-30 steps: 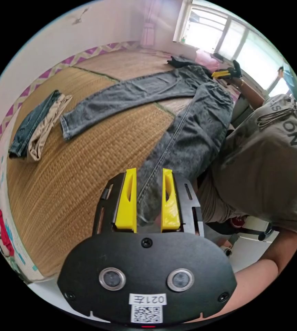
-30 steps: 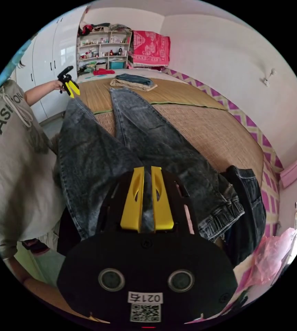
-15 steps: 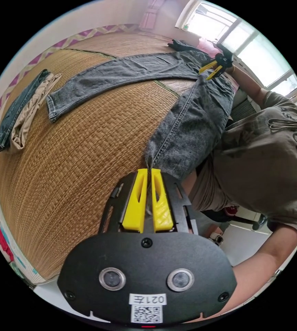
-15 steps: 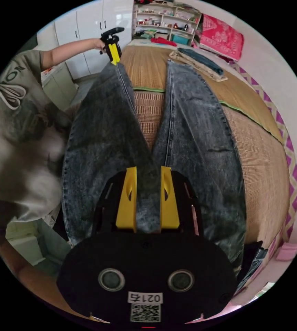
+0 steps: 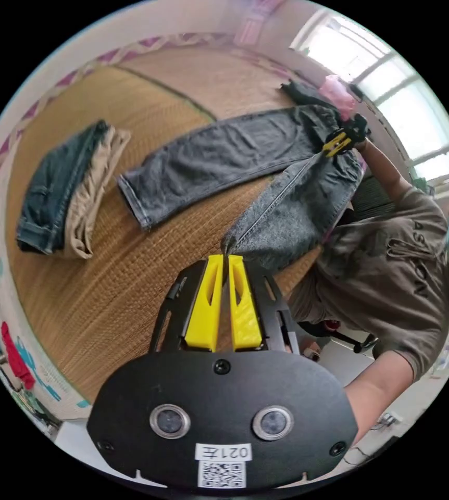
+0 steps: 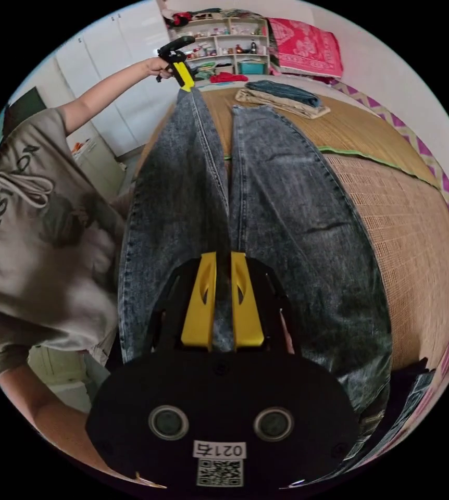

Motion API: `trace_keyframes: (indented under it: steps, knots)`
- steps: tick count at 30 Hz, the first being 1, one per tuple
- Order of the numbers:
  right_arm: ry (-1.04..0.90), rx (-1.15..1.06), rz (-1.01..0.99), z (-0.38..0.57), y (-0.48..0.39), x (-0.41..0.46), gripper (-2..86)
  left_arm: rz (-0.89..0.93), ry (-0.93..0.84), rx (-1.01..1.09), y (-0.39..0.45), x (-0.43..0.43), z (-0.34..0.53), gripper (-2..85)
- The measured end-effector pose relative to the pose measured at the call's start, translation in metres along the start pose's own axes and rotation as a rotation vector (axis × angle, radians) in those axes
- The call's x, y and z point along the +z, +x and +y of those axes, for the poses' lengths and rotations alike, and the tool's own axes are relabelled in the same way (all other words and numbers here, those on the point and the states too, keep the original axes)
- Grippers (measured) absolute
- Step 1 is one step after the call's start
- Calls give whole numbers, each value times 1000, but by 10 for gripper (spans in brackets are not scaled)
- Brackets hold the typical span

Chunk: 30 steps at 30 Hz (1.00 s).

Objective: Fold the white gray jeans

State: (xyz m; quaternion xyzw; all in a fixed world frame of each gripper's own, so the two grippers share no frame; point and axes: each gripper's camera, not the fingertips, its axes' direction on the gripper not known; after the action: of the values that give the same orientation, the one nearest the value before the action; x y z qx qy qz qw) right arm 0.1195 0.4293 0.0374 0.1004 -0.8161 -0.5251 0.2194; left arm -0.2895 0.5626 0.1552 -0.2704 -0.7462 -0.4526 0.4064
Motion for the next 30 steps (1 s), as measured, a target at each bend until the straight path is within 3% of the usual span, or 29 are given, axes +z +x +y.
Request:
trace_keyframes:
  steps: [3, 8, 12, 14, 15, 18, 22, 24, 25, 30]
  knots:
    - [40, 88, 12, 15, -1, 13, 71, 130, -163, -143, -65, 104, -2, -2]
    - [204, 147, 74, 66, -44, -29, 77, 361, 114, -233, -106, 104, 78, -2]
    - [266, 99, 26, 103, -106, -45, 65, 248, 362, -287, -90, 59, 142, -6]
    - [253, 102, 34, 116, -133, -41, 61, 214, 628, -254, -54, 21, 195, -1]
    - [247, 106, 43, 125, -150, -36, 60, 218, 649, -229, -41, 18, 203, 2]
    - [191, 139, 98, 147, -191, -14, 55, 121, 497, -135, 32, 27, 212, 46]
    - [105, 176, 168, 167, -226, 24, 30, -277, 318, -152, 121, 73, 228, 45]
    - [34, 225, 229, 172, -236, 62, 3, -305, 214, -207, 123, 110, 236, 38]
    - [78, 256, 259, 175, -241, 61, -1, -304, 336, -239, 126, 107, 258, 31]
    - [148, 375, 297, 191, -266, 74, -5, -283, 380, -273, 135, 111, 301, 3]
